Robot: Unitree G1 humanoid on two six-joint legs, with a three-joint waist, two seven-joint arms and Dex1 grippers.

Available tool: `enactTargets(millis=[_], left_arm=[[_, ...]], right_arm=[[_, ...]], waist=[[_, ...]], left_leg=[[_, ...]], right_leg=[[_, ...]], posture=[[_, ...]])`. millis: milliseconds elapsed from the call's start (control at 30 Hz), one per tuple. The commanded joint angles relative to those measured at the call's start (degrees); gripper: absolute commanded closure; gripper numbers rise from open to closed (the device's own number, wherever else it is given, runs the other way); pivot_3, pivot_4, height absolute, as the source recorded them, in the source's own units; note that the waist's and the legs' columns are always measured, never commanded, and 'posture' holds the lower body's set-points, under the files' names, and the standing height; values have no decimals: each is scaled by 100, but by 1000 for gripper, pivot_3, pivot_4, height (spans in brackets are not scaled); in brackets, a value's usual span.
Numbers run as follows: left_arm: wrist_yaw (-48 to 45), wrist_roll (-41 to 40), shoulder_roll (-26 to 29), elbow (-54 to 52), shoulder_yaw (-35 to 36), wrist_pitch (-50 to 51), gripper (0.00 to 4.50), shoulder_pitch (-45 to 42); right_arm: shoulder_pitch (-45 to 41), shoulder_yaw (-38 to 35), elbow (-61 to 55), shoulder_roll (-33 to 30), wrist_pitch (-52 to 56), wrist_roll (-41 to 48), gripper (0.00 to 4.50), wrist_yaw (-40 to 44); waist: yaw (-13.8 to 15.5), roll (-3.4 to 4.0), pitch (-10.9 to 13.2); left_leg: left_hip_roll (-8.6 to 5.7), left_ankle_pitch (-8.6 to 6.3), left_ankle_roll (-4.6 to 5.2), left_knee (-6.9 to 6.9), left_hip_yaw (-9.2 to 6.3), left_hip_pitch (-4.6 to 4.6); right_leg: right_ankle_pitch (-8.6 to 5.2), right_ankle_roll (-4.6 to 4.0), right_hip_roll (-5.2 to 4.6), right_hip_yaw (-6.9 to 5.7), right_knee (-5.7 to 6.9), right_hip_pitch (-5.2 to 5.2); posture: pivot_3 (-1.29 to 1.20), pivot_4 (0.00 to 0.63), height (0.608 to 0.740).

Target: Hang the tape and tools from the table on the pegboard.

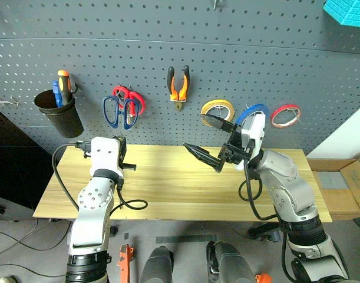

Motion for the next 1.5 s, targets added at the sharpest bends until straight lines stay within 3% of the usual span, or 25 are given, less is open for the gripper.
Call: enactTargets(millis=[33, 267, 567, 800, 1000, 1200, 1367, 1500], left_arm=[[30, -86, 8, -125, 111, 23, 2438, -40], [90, -51, -68, -3, 67, 192, 25, 341], [953, -365, -954, 653, 672, 957, 25, 650], [911, -597, -551, 1273, 1100, 1108, 25, 205], [847, -795, -13, 2364, 1364, 1133, 25, -738], [702, -1035, 272, 2968, 1436, 1737, 25, -1332], [513, -1178, 433, 3194, 1363, 2150, 25, -1596], [500, -1179, 485, 3183, 1295, 2295, 25, -1658]], right_arm=[[45, -72, -217, -68, -142, -33, 0, 44], [453, 156, -305, -337, -227, -249, 0, 279], [616, 1181, -2, -191, -547, -897, 0, 608], [176, 1726, 275, 338, -438, -1189, 0, 596], [-16, 1838, 391, 563, -304, -1109, 0, 723], [-46, 1803, 356, 574, -174, -1056, 0, 784], [-112, 1778, 399, 651, -111, -1058, 0, 750], [-141, 1745, 435, 662, -98, -1056, 0, 748]], waist=[[-1, 0, 0], [-16, 6, 5], [-144, 16, 142], [-161, 21, 434], [-138, 19, 638], [-147, 15, 802], [-146, 8, 851], [-148, 10, 861]], left_leg=[[1, 0, 0, 0, -1, 4], [4, -1, 1, -8, 13, 42], [13, -1, 2, -8, 11, 57], [23, -1, 1, -12, 3, 50], [22, -2, 1, -17, 2, 32], [20, -3, 1, -18, -2, 19], [19, -2, -1, -12, -6, -58], [19, -2, -2, -20, -12, -59]], right_leg=[[0, 0, 1, -1, 0, 5], [-8, 7, 7, 14, 0, 31], [-28, 22, 15, 15, 3, 41], [-33, 14, 32, 15, 11, 29], [-34, 12, 26, 13, 7, 11], [-33, 13, 10, 11, 5, 1], [-13, -16, -15, 0, 22, -77], [-14, -16, -24, -7, 16, -77]], posture=[[79, 162, 740], [60, 209, 740], [42, 308, 740], [45, 369, 740], [55, 413, 740], [56, 428, 740], [56, 426, 740], [57, 422, 740]])
